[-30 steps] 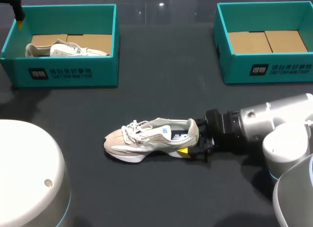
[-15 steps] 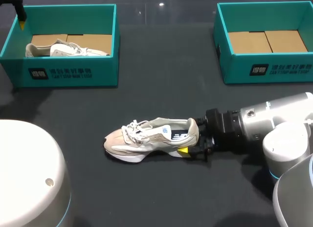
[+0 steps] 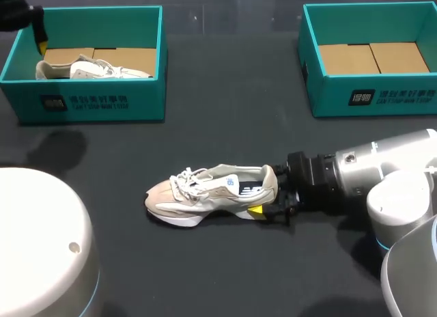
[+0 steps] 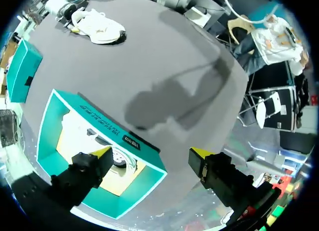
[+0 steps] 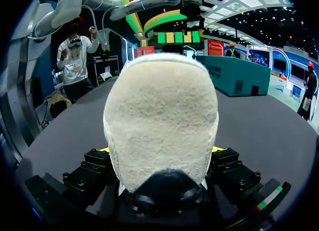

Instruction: Take the shoe out of the shoebox, open the shoe tongue, remove and reinsert the insole, then place the shoe into the shoebox

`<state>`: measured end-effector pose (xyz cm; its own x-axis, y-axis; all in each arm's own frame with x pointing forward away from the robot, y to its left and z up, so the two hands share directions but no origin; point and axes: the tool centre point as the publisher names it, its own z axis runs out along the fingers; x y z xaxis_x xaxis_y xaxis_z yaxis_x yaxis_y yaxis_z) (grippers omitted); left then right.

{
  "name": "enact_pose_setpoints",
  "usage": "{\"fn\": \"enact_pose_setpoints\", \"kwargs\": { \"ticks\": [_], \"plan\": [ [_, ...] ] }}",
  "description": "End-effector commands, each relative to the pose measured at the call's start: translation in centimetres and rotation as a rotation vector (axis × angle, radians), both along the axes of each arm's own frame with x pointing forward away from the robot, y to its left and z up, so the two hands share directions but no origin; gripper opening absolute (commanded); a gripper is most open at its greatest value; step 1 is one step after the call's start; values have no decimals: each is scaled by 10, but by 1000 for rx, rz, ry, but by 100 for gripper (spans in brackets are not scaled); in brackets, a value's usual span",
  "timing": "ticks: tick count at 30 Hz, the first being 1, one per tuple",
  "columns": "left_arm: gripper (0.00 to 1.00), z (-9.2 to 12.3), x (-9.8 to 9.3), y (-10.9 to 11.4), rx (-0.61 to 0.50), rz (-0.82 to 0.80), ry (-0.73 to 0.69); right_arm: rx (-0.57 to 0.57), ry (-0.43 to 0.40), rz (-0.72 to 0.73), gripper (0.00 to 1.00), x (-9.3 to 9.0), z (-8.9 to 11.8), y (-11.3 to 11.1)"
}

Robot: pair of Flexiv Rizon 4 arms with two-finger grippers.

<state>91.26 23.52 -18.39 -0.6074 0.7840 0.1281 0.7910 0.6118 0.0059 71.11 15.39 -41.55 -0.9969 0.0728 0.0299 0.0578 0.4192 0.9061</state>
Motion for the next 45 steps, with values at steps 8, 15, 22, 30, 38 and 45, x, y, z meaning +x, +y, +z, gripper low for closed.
{"fn": "enact_pose_setpoints", "kwargs": {
  "ticks": [8, 15, 22, 30, 38, 45],
  "plan": [
    [100, -13, -81, -104, 96, 954, -150, -4, 2, -1, 0, 2, -1, 1],
    [100, -13, -81, -104, 96, 954, -150, -4, 2, -1, 0, 2, -1, 1],
    [100, -19, -100, -117, 60, 1132, -114, -4, 2, -1, 0, 2, -1, 1],
    [100, -24, -146, -178, 39, 1789, -146, -4, 2, -1, 0, 2, -1, 1],
    [100, -23, -150, -184, 47, 1789, -223, -4, 2, -1, 0, 2, -1, 1],
    [100, -41, -170, -212, 103, 2044, -233, -4, 2, -1, 0, 2, -1, 1]
  ]
}}
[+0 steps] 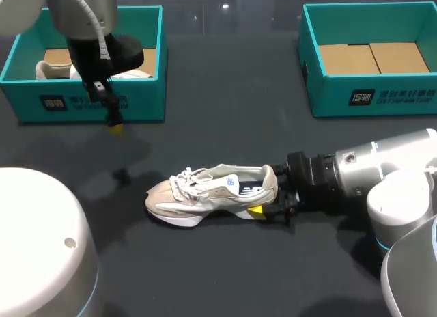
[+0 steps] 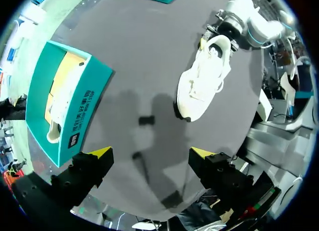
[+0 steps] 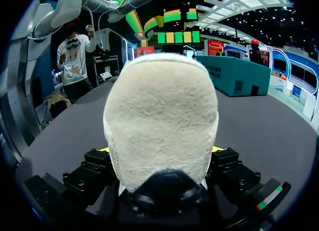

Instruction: Take the shoe out of the shoebox, open the shoe tongue, remove and reinsert the insole, then place the shoe into the shoebox

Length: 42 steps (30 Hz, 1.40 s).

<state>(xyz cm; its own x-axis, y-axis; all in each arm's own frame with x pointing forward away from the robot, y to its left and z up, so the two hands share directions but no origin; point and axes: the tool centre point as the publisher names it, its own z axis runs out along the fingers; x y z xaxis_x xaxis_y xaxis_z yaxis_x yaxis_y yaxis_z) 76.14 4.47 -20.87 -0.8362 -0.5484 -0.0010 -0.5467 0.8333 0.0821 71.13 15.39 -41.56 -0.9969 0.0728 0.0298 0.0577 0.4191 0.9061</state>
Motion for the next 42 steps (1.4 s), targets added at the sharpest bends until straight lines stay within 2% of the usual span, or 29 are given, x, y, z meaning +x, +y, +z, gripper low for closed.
{"fn": "enact_pose_setpoints", "kwargs": {
  "ticks": [1, 5, 8, 19, 20, 21, 24, 29, 32, 34, 42],
  "plan": [
    [100, -17, -24, -26, 47, 581, -50, -4, 2, -1, 0, 2, -1, 1],
    [100, -21, -53, -58, 93, 790, -35, -4, 2, -1, 0, 2, -1, 1],
    [100, -20, -62, -77, 120, 941, -29, -4, 2, -1, 0, 2, -1, 1],
    [100, -20, -62, -77, 120, 941, -29, -4, 2, -1, 0, 2, -1, 1],
    [100, -29, -65, -87, 143, 1039, -50, -4, 2, -1, 0, 2, -1, 1],
    [100, -32, -67, -93, 164, 1069, -27, -4, 2, -1, 0, 2, -1, 1],
    [100, -43, -78, -115, 199, 1115, 3, -4, 2, -1, 0, 2, -1, 1],
    [100, -58, -94, -149, 195, 1151, -82, -4, 2, -1, 0, 2, -1, 1],
    [100, -62, -96, -163, 159, 1136, -89, -4, 2, -1, 0, 2, -1, 1],
    [100, -64, -89, -173, 153, 1141, -72, -4, 2, -1, 0, 2, -1, 1],
    [100, -64, -89, -173, 153, 1141, -72, -4, 2, -1, 0, 2, -1, 1]
  ]
}}
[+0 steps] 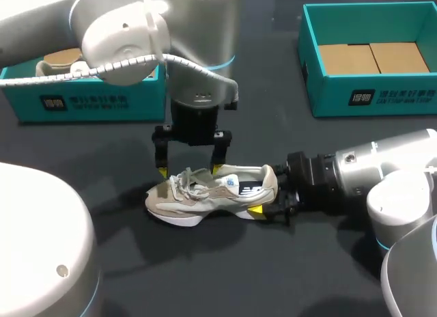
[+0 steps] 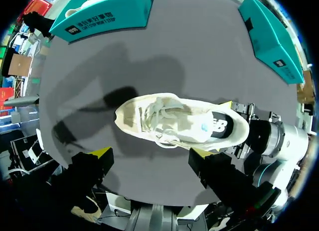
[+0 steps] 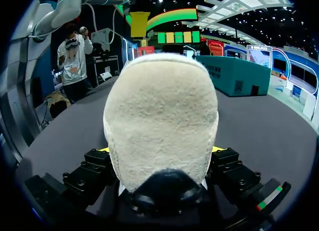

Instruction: Take the shoe out of the shoebox, open the shoe tongue, remove and reinsert the insole, then place the shoe into the shoebox

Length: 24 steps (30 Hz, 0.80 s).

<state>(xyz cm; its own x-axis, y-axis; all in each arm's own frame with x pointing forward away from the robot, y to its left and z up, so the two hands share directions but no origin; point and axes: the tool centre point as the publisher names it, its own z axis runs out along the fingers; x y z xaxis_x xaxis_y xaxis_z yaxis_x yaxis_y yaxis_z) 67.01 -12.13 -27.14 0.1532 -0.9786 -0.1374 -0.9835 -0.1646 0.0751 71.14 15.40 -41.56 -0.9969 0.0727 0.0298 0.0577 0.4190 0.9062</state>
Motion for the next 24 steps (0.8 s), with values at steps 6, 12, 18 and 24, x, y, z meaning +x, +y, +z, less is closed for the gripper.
{"fn": "enact_pose_setpoints", "kwargs": {
  "ticks": [6, 12, 18, 24],
  "plan": [
    [100, -10, 7, -19, -7, -71, -5, -5, 2, -1, 0, 2, -1, 1],
    [100, -32, 17, -43, 26, -149, 14, -5, 2, -1, 0, 2, -1, 1],
    [100, -49, 26, -58, 57, -154, 28, -5, 2, -1, 0, 2, -1, 1],
    [100, -59, 31, -69, 84, -136, 34, -5, 2, -1, 0, 2, -1, 1]
  ]
}}
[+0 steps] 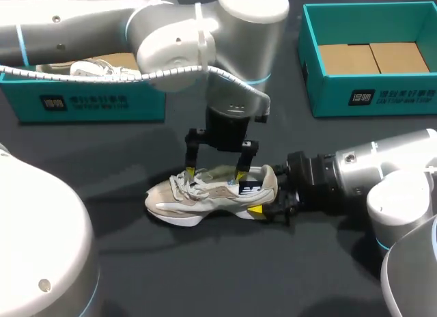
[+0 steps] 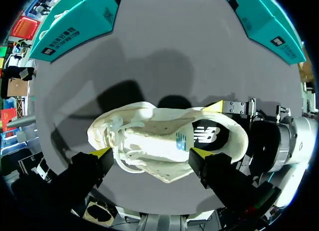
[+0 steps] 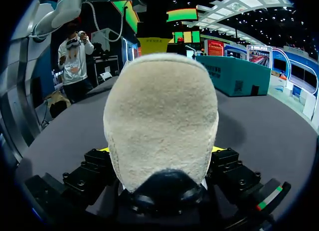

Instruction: Take the shoe out of the shoebox, open the shoe tongue, remove and reinsert the insole, then place the shoe into the shoebox

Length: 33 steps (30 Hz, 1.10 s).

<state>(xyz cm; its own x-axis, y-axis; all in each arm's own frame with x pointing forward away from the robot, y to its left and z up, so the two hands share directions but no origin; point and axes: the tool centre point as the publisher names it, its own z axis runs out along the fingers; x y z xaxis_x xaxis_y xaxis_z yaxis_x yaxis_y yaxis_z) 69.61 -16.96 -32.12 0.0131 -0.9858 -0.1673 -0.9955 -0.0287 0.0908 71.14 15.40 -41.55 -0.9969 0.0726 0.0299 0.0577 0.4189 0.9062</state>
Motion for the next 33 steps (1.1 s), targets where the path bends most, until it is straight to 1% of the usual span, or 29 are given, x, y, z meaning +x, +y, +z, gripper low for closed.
{"fn": "enact_pose_setpoints", "kwargs": {
  "ticks": [1, 6, 11, 19, 23, 25, 28, 29, 31, 33],
  "plan": [
    [100, -11, 5, -22, 59, 10, 8, -5, 2, -1, 0, 2, -1, 1],
    [100, -20, 7, -27, 85, 17, 13, -5, 2, -1, 0, 2, -1, 1],
    [100, -29, 11, -27, 110, 27, 25, -5, 2, -1, 0, 2, -1, 1],
    [100, -38, 8, -17, 198, 52, 64, -5, 2, -1, 0, 2, -1, 1],
    [95, -39, 8, -11, 231, 57, 91, -5, 2, -1, 0, 2, -1, 1],
    [89, -39, 7, -7, 248, 61, 101, -5, 2, -1, 0, 2, -1, 1],
    [83, -37, 7, -1, 270, 56, 128, -5, 2, -1, 0, 2, -1, 1],
    [82, -36, 7, 1, 273, 57, 131, -5, 2, -1, 0, 2, -1, 1],
    [75, -33, 8, 5, 273, 58, 154, -5, 2, -1, 0, 2, -1, 1],
    [72, -30, 10, 8, 267, 57, 168, -5, 2, -1, 0, 2, -1, 1]
  ]
}}
